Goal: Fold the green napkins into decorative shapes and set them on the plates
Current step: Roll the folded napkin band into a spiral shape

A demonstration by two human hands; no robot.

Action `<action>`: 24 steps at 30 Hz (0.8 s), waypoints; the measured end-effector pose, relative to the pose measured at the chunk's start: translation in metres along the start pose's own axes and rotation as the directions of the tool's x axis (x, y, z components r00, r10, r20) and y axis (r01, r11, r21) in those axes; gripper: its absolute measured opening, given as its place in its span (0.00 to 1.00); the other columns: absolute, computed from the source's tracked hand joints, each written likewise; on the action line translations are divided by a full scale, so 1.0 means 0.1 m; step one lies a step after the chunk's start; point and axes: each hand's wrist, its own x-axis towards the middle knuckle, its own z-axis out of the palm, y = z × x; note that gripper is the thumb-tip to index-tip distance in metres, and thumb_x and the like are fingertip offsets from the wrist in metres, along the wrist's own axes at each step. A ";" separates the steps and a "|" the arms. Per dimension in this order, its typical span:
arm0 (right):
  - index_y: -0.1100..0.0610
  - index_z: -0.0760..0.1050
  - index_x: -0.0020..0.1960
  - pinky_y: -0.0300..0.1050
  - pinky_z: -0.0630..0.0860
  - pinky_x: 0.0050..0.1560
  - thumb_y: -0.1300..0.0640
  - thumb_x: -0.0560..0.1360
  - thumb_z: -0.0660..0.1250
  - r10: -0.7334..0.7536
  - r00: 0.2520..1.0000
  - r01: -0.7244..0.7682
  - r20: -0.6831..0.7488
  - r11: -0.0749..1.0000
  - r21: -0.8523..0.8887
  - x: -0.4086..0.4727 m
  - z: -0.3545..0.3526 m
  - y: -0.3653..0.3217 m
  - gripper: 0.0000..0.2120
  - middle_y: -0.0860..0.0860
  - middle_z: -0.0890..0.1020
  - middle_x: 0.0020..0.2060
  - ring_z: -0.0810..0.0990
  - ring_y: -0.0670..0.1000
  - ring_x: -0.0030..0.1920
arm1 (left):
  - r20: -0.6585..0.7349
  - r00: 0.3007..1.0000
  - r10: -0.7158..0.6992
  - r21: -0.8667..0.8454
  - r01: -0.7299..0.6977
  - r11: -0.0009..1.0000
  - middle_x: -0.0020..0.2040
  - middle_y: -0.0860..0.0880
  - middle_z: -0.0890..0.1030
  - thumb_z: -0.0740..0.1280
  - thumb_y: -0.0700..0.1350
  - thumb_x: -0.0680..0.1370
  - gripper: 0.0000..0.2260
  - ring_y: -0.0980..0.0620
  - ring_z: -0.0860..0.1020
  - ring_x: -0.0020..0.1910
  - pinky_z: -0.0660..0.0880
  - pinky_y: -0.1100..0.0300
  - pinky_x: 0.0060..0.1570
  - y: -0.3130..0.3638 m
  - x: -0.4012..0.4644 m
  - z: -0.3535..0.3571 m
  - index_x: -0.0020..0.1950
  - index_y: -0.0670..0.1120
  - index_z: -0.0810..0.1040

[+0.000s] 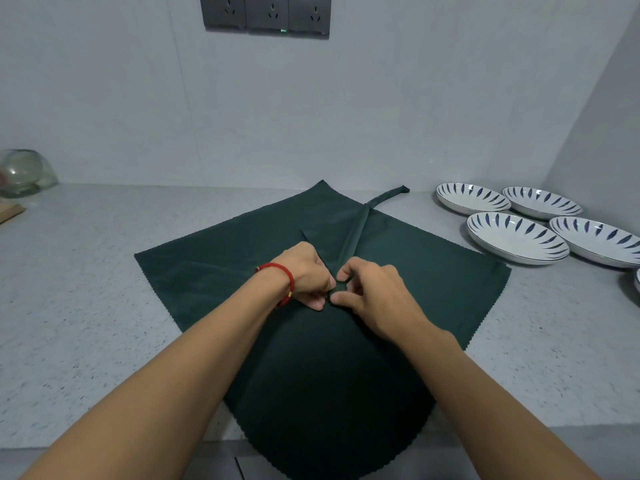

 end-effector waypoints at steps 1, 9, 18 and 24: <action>0.52 0.74 0.55 0.49 0.77 0.51 0.53 0.74 0.76 -0.011 1.000 0.011 0.005 0.999 -0.036 -0.01 0.01 -0.01 0.14 0.49 0.81 0.42 0.78 0.53 0.48 | 0.014 1.000 -0.016 0.001 0.016 1.000 0.39 0.39 0.83 0.66 0.34 0.77 0.07 0.43 0.84 0.39 0.83 0.48 0.50 0.04 0.01 -0.01 0.52 0.33 0.81; 0.56 0.82 0.50 0.51 0.79 0.49 0.54 0.76 0.74 0.008 1.000 -0.008 0.005 0.997 -0.072 0.16 -0.04 0.00 0.06 0.53 0.82 0.43 0.80 0.55 0.47 | -0.128 0.983 0.133 0.113 -0.119 0.987 0.43 0.44 0.86 0.67 0.39 0.78 0.05 0.47 0.86 0.39 0.84 0.58 0.44 -0.01 0.02 0.08 0.50 0.42 0.83; 0.51 0.73 0.61 0.51 0.77 0.52 0.49 0.76 0.72 0.005 1.000 -0.006 -0.011 0.998 -0.055 0.20 0.01 0.12 0.16 0.53 0.81 0.46 0.78 0.56 0.49 | -0.100 0.990 0.103 0.113 -0.091 0.989 0.40 0.43 0.86 0.67 0.42 0.79 0.06 0.45 0.86 0.40 0.84 0.55 0.44 0.05 0.16 0.03 0.49 0.41 0.83; 0.53 0.80 0.60 0.44 0.68 0.45 0.52 0.77 0.72 -0.049 0.995 0.043 -0.089 0.996 -0.073 0.25 0.03 0.13 0.12 0.50 0.82 0.42 0.78 0.53 0.46 | -0.142 0.984 0.110 0.136 -0.091 0.987 0.43 0.40 0.85 0.67 0.43 0.80 0.06 0.41 0.86 0.40 0.84 0.49 0.44 0.08 0.29 0.05 0.51 0.41 0.80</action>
